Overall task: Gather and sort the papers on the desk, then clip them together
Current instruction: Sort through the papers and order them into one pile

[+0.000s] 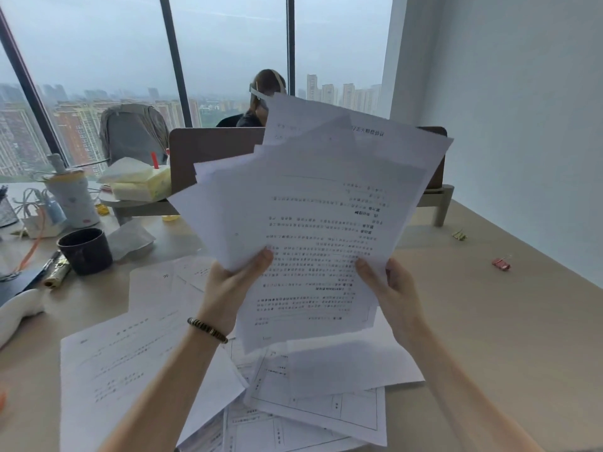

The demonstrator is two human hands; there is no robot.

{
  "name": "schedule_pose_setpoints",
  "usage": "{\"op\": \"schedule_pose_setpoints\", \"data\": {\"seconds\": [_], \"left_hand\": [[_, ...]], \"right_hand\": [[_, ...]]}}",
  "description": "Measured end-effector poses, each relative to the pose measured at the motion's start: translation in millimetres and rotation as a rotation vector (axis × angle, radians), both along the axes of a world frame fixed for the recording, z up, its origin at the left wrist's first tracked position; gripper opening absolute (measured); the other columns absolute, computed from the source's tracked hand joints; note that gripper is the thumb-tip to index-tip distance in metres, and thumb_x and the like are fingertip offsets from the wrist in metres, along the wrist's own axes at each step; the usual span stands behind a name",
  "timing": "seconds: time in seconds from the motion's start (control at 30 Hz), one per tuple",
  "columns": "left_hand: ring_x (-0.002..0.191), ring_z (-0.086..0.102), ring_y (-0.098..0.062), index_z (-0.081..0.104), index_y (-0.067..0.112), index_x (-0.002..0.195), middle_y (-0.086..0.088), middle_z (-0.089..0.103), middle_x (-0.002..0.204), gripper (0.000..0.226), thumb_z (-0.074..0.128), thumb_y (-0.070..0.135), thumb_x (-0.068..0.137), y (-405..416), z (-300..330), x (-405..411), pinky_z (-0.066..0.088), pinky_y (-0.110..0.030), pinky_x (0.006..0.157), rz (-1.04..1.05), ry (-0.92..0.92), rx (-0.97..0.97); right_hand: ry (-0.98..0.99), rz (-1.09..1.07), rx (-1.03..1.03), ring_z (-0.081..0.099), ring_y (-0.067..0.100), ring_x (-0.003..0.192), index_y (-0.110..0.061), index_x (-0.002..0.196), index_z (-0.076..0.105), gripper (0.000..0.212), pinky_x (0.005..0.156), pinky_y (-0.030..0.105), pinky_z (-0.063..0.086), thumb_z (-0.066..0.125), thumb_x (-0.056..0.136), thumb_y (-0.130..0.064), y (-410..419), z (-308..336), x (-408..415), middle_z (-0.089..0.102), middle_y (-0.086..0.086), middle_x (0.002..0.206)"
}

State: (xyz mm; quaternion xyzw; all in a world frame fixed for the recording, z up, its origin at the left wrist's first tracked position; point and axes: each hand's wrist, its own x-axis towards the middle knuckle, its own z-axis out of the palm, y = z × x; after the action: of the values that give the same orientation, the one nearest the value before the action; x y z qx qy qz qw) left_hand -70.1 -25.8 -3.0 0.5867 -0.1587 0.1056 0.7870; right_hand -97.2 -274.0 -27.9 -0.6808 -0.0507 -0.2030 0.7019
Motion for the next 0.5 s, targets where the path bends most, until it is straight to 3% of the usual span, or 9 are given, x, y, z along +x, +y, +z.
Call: {"op": "schedule_pose_setpoints", "data": {"seconds": [0.1,0.27,0.33,0.4,0.5], "left_hand": [[0.098,0.073,-0.024,0.076,0.019,0.101,-0.005,0.078,0.105,0.057,0.090,0.049,0.054,5,0,-1,0.060,-0.034,0.076,-0.002,0.005,0.047],[0.091,0.074,-0.021,0.078,0.018,0.094,-0.004,0.079,0.098,0.043,0.089,0.038,0.059,3,14,-3,0.060,-0.030,0.071,-0.034,-0.033,0.073],[0.089,0.074,-0.018,0.077,0.019,0.093,-0.001,0.079,0.095,0.024,0.082,0.023,0.070,0,20,-5,0.058,-0.028,0.069,-0.056,-0.048,0.098],[0.090,0.074,-0.018,0.076,0.019,0.097,0.000,0.079,0.097,0.024,0.075,0.014,0.073,-1,22,-6,0.059,-0.029,0.070,-0.062,-0.069,0.133],[0.093,0.074,-0.020,0.076,0.020,0.098,-0.001,0.079,0.100,0.026,0.079,0.018,0.072,1,19,-5,0.060,-0.030,0.072,-0.064,-0.065,0.132]], "right_hand": [[-0.086,-0.023,-0.023,0.070,0.024,0.110,-0.023,0.119,0.066,0.046,0.094,0.053,0.056,0.074,0.082,-0.048,-5,13,0,0.074,-0.002,0.117],[-0.212,0.040,-0.032,0.067,0.024,0.115,-0.010,0.132,0.053,0.040,0.094,0.048,0.056,0.065,0.095,-0.019,-1,51,5,0.069,0.005,0.126],[-0.245,0.027,-0.072,0.066,0.023,0.116,-0.015,0.131,0.053,0.041,0.096,0.052,0.055,0.068,0.094,-0.026,3,63,8,0.068,0.003,0.126],[-0.258,0.011,-0.074,0.066,0.020,0.116,-0.021,0.130,0.052,0.045,0.098,0.052,0.054,0.069,0.090,-0.031,7,71,9,0.068,-0.001,0.126],[-0.259,0.023,-0.052,0.065,0.019,0.116,-0.025,0.130,0.049,0.045,0.097,0.049,0.055,0.069,0.090,-0.029,11,71,10,0.067,-0.003,0.126]]}}
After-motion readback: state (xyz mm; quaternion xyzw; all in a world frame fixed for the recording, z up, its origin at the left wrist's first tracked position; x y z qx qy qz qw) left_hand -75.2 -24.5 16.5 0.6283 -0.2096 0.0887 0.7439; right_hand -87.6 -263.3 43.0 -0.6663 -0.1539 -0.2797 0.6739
